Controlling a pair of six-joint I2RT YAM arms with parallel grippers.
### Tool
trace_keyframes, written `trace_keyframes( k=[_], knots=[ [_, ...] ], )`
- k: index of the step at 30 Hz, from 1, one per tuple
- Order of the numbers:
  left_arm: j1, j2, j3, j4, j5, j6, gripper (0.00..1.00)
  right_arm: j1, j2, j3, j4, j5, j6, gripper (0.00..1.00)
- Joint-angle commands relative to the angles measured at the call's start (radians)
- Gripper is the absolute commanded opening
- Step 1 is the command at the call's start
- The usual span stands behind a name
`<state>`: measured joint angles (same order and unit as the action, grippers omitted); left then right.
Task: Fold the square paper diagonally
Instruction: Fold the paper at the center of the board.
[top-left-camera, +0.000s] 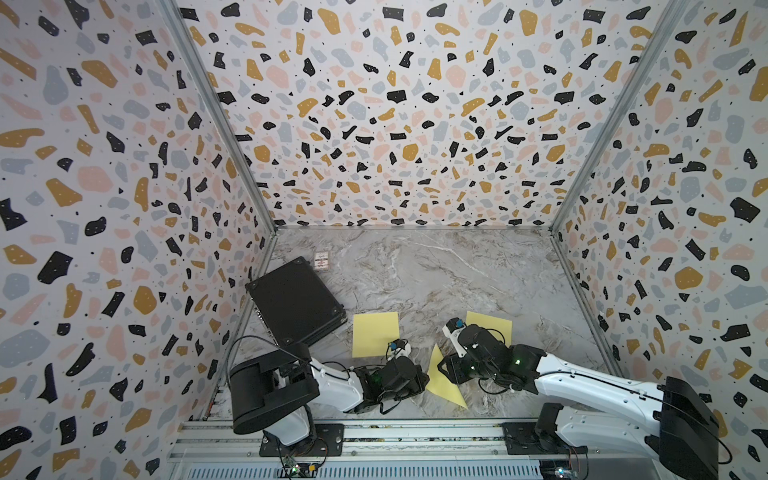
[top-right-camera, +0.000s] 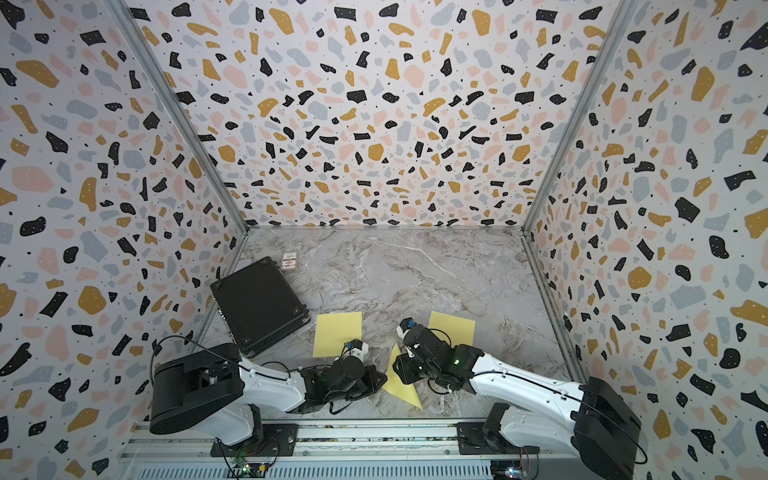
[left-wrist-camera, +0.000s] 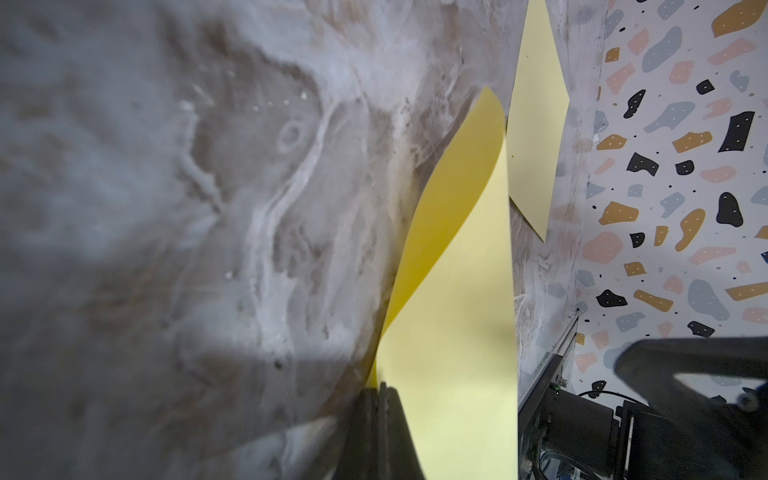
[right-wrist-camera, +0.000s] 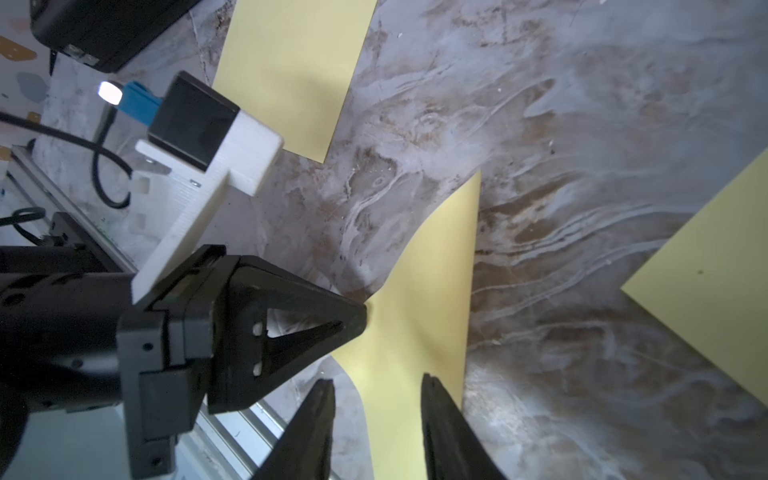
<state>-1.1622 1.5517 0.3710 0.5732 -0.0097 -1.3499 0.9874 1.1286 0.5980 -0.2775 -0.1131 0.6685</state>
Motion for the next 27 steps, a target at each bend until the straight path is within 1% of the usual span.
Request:
trace_keyframes(
  k=[1, 5, 9, 12, 19, 27],
  knots=[
    [-0.008, 0.058, -0.049, -0.188, 0.002, 0.005, 0.04, -0.006, 0.067, 0.026, 0.06, -0.033, 0.009, 0.33],
    [-0.01, 0.065, -0.05, -0.191, 0.001, 0.002, 0.02, -0.024, 0.163, 0.014, 0.14, -0.05, 0.027, 0.31],
    [-0.011, 0.077, -0.049, -0.19, 0.005, 0.004, 0.0, -0.043, 0.236, 0.012, 0.146, -0.022, 0.028, 0.29],
    [-0.012, 0.086, -0.05, -0.188, 0.006, 0.003, 0.0, -0.063, 0.261, -0.009, 0.151, 0.018, 0.031, 0.29],
    [-0.013, 0.112, -0.067, -0.167, 0.002, -0.005, 0.0, -0.1, 0.31, -0.035, 0.157, 0.065, 0.038, 0.29],
    [-0.016, 0.12, -0.078, -0.164, 0.001, 0.002, 0.0, -0.156, 0.345, -0.014, 0.159, 0.085, 0.026, 0.29]
  ],
)
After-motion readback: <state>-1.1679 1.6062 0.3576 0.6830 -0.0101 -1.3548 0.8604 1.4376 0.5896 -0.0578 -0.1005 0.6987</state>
